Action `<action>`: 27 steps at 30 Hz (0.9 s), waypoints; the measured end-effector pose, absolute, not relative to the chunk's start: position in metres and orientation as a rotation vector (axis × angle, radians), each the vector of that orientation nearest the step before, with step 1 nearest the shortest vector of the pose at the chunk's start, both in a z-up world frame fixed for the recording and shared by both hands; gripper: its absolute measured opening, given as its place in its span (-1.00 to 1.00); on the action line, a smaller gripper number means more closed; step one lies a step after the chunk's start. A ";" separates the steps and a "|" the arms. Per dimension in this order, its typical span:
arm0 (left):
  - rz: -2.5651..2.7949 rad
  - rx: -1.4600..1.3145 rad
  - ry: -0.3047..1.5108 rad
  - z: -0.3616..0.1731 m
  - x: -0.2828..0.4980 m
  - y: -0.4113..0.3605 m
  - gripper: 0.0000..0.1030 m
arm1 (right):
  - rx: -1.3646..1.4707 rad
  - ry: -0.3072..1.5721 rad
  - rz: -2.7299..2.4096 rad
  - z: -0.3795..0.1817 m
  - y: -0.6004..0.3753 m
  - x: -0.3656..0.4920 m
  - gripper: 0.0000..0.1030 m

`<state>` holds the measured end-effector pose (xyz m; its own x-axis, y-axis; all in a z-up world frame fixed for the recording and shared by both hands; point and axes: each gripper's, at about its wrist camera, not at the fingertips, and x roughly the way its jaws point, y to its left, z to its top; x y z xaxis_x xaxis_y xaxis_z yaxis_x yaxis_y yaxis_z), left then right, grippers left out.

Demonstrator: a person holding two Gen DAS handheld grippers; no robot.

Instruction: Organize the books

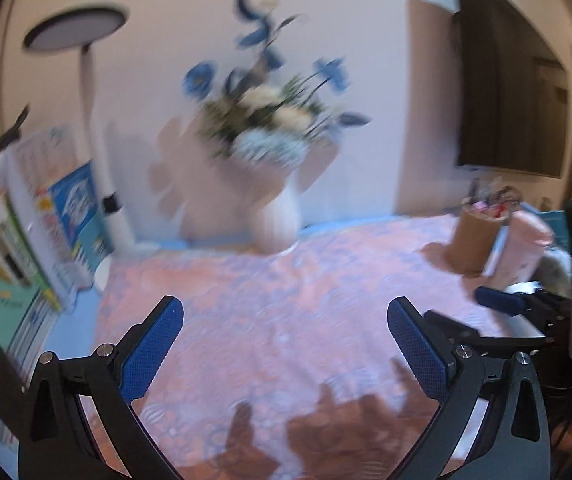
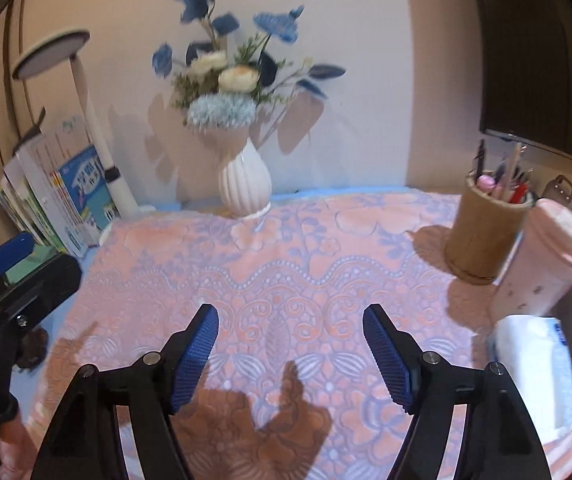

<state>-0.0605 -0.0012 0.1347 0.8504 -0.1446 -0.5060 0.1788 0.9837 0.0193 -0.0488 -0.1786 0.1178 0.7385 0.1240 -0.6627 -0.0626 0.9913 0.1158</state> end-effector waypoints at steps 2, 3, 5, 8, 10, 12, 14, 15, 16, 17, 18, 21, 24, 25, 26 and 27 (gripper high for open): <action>-0.154 0.031 0.557 0.118 -0.053 0.005 0.98 | 0.062 0.739 0.094 0.105 -0.174 -0.041 0.43; -0.147 0.012 0.574 0.110 -0.048 0.006 0.98 | 0.039 0.738 0.086 0.097 -0.172 -0.037 0.43; -0.125 -0.023 0.610 0.093 -0.040 0.008 0.98 | 0.003 0.741 0.072 0.086 -0.173 -0.028 0.43; -0.117 -0.079 0.677 0.066 -0.022 0.007 0.98 | -0.035 0.753 0.055 0.068 -0.178 -0.020 0.43; -0.080 -0.094 0.703 0.052 -0.014 0.005 0.98 | -0.056 0.767 0.046 0.056 -0.183 -0.016 0.43; -0.055 -0.090 0.726 0.039 -0.009 0.002 0.98 | -0.055 0.784 0.049 0.048 -0.186 -0.013 0.43; -0.026 -0.068 0.741 0.025 -0.006 -0.001 0.98 | -0.052 0.792 0.039 0.042 -0.191 -0.010 0.43; -0.013 -0.055 0.759 0.021 -0.004 -0.002 0.98 | -0.039 0.800 0.037 0.039 -0.194 -0.008 0.43; -0.018 -0.045 0.785 0.019 -0.001 -0.003 0.98 | -0.020 0.810 0.039 0.036 -0.197 -0.006 0.43; -0.036 -0.042 0.781 0.019 0.000 -0.004 0.98 | -0.007 0.818 0.039 0.035 -0.199 -0.004 0.43; -0.040 -0.039 0.777 0.020 0.000 -0.005 0.98 | 0.000 0.821 0.036 0.034 -0.201 -0.004 0.43; -0.029 0.004 0.799 0.017 0.002 -0.012 0.98 | 0.006 0.813 0.035 0.034 -0.201 -0.005 0.55; -0.033 0.018 0.815 0.015 0.005 -0.013 0.98 | 0.003 0.800 0.036 0.035 -0.200 -0.007 0.63; -0.031 0.015 0.818 0.015 0.005 -0.013 0.98 | 0.003 0.798 0.036 0.035 -0.200 -0.007 0.64; -0.030 0.012 0.820 0.015 0.005 -0.013 0.98 | 0.003 0.799 0.037 0.035 -0.200 -0.007 0.66; -0.026 0.012 0.819 0.015 0.006 -0.012 0.98 | 0.004 0.803 0.040 0.034 -0.200 -0.006 0.66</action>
<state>0.0060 -0.0124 0.0154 0.6824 -0.0189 -0.7308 0.0278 0.9996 0.0001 -0.0063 -0.1997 0.0343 0.6935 0.0371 -0.7195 -0.0341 0.9992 0.0187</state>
